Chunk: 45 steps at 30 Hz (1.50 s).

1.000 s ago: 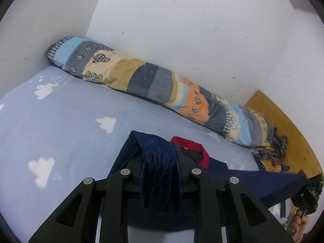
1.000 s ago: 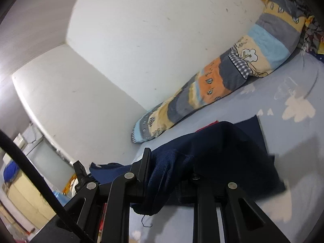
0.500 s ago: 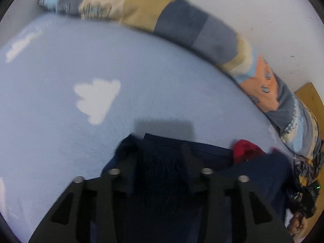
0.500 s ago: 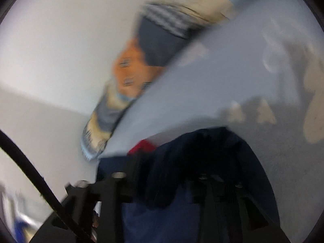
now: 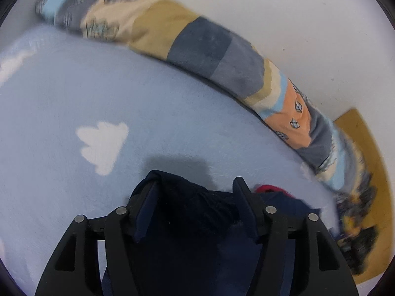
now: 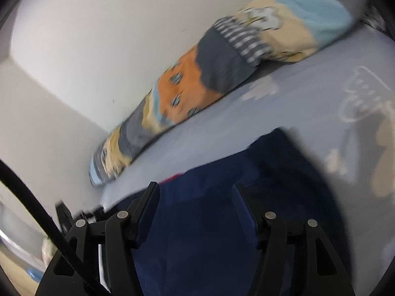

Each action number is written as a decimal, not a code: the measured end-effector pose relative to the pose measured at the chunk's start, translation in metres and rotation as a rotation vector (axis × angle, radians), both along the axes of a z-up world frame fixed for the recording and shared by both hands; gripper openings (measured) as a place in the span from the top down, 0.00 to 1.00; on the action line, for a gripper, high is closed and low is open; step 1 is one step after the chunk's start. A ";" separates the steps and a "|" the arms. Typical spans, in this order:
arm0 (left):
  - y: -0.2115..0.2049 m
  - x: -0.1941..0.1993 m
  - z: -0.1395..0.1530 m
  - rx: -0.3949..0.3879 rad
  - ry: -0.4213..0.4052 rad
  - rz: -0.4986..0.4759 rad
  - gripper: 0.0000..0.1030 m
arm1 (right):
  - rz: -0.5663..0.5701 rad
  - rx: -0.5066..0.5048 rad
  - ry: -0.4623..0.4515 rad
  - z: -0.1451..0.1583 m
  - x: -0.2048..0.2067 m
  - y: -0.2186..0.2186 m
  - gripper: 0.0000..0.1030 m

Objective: Fold large clothes
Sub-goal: 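Lower the folded hem onto the jacket and open both tools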

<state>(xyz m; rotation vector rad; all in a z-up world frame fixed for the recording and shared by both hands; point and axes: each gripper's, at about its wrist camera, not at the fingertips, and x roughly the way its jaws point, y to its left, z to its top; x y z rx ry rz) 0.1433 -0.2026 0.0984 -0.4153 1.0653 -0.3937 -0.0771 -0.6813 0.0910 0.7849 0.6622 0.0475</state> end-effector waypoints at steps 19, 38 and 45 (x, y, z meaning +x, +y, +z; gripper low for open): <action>-0.086 -0.064 0.003 0.393 -0.411 -0.049 0.19 | -0.073 -0.173 -0.001 -0.036 0.013 0.018 0.40; 0.017 -0.111 -0.008 0.205 -0.316 0.142 0.16 | -0.121 -0.138 0.052 -0.027 -0.040 -0.011 0.52; -0.019 -0.196 -0.013 0.436 -0.397 -0.084 0.14 | 0.118 -0.176 0.081 -0.001 -0.075 0.081 0.45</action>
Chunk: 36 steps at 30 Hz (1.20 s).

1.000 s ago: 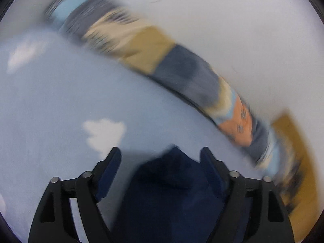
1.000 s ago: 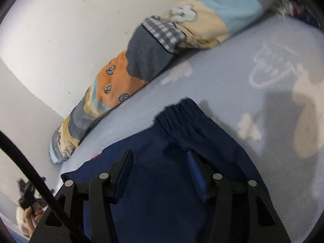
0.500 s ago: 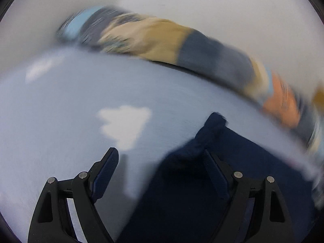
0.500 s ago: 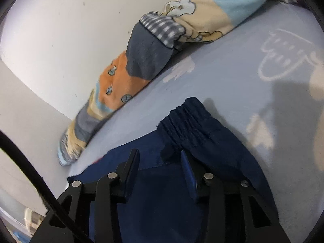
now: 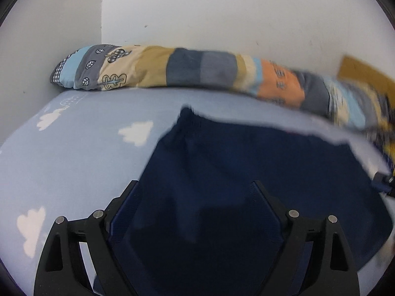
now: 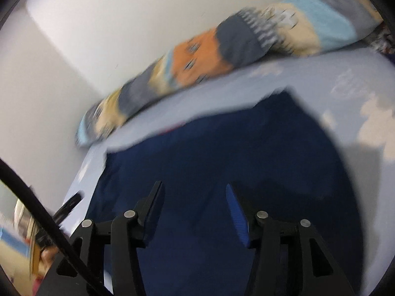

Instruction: Fold large clothes

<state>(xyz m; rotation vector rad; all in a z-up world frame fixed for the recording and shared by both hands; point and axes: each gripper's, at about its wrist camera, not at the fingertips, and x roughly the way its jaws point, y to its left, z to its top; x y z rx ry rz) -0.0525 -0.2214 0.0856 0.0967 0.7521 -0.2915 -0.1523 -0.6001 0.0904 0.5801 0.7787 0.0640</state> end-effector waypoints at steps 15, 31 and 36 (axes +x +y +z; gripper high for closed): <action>0.147 -0.056 -0.026 -0.155 0.250 0.297 0.04 | -0.494 0.058 0.322 -0.018 -0.162 -0.136 0.50; -0.027 -0.131 0.030 -0.128 0.141 -0.020 0.03 | -0.377 0.405 0.182 -0.012 -0.177 -0.071 0.39; -0.082 -0.153 0.011 -0.004 0.000 -0.187 0.07 | -0.250 0.320 0.192 -0.008 -0.162 -0.040 0.39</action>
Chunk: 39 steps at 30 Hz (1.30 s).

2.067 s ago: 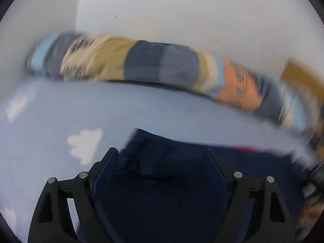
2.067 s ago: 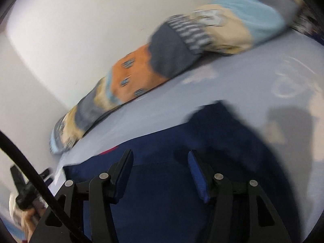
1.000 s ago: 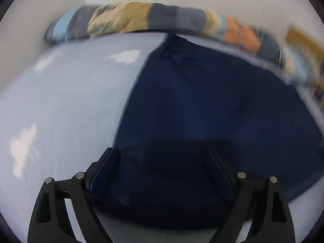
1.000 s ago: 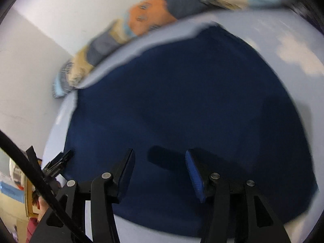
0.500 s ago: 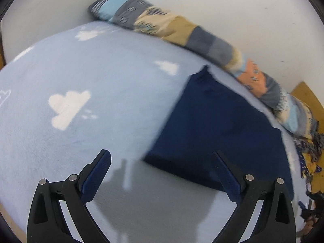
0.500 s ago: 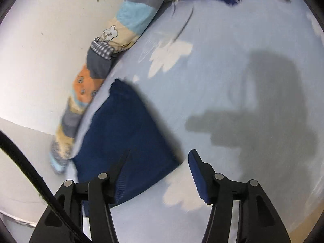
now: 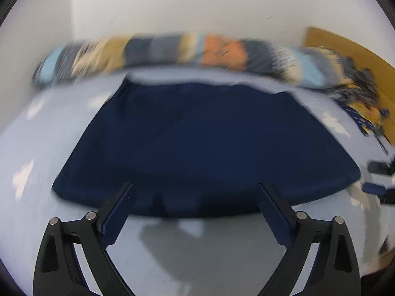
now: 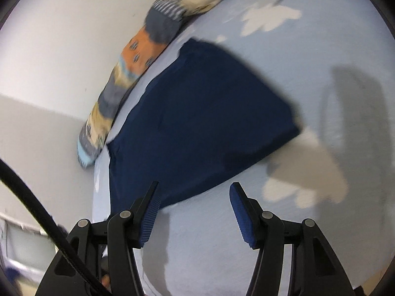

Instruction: Fold large clothes

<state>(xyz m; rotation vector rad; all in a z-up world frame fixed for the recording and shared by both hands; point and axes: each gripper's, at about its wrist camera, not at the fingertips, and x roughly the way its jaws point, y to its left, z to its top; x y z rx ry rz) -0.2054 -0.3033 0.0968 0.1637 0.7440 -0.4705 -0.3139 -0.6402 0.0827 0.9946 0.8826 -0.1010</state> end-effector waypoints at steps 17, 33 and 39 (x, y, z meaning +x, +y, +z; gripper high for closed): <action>-0.063 0.034 -0.067 0.146 0.071 -0.064 0.04 | 0.023 0.045 -0.032 0.001 0.006 0.005 0.39; -0.064 0.029 -0.066 0.145 0.074 -0.048 0.06 | -0.125 0.125 -0.028 -0.003 -0.014 -0.027 0.39; -0.033 0.030 -0.026 -0.044 0.056 0.009 0.06 | -0.183 0.158 -0.008 -0.010 -0.025 -0.043 0.39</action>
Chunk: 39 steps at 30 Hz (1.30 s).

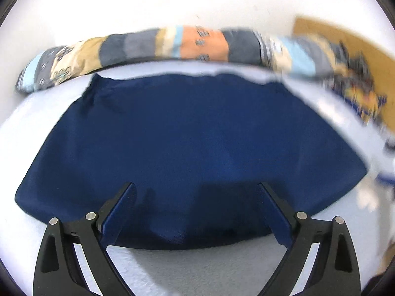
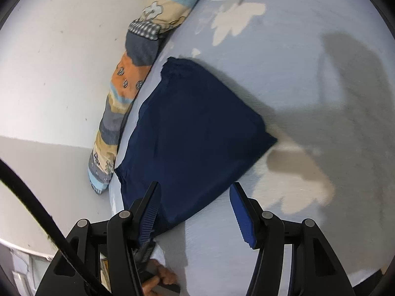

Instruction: Fold large clothes

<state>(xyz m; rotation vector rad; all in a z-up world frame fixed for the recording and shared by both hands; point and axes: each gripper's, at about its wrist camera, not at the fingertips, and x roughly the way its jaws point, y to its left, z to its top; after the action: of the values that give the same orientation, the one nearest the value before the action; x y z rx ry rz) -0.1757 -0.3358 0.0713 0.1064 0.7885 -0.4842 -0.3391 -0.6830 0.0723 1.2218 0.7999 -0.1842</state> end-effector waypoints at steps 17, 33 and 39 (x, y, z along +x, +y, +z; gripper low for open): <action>0.021 0.018 -0.007 -0.040 0.073 0.083 0.06 | -0.093 0.050 0.084 -0.061 0.029 -0.024 0.41; -0.027 0.013 -0.039 0.110 0.040 -0.003 0.06 | 0.141 0.001 -0.208 -0.021 0.102 -0.010 0.79; -0.026 -0.002 -0.021 0.077 -0.049 0.007 0.06 | 0.131 0.028 -0.325 0.025 0.093 0.014 0.80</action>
<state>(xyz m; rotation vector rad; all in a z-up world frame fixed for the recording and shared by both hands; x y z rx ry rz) -0.1776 -0.3623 0.0498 0.1867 0.7599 -0.4435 -0.2464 -0.6693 0.0977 1.1830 0.5965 0.1307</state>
